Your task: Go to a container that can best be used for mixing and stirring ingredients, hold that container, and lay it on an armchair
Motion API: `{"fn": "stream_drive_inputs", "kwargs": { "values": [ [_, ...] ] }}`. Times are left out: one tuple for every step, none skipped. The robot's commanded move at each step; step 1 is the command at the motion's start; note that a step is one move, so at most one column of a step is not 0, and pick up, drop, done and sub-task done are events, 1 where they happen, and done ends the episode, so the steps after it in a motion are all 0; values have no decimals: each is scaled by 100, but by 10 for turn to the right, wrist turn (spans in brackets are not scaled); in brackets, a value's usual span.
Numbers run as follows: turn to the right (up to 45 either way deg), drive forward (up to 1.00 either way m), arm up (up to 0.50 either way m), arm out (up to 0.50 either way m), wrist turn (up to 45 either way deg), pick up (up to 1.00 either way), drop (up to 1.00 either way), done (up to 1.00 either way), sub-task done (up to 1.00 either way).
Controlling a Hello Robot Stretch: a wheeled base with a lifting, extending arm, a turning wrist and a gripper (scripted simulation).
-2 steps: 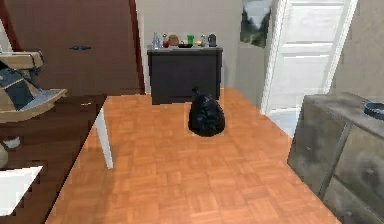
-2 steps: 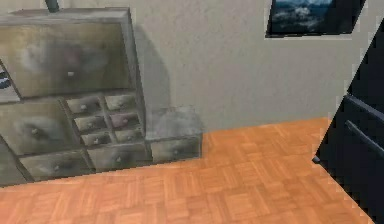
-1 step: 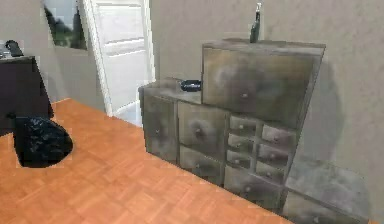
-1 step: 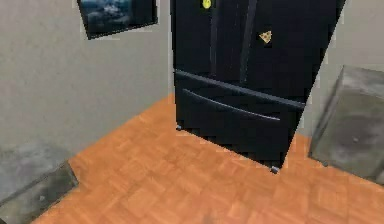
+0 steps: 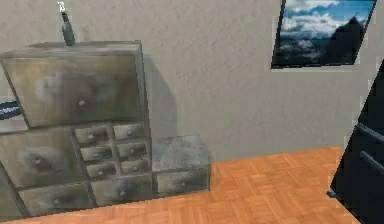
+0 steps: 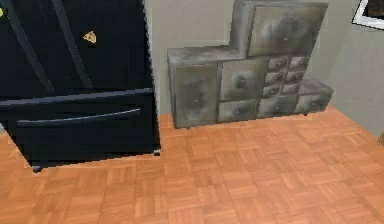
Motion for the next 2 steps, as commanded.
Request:
{"fn": "stream_drive_inputs", "kwargs": {
  "values": [
    [60,0,0,0,0,0,0,0,0],
    [0,20,0,0,0,0,0,0,0]
  ]
}}
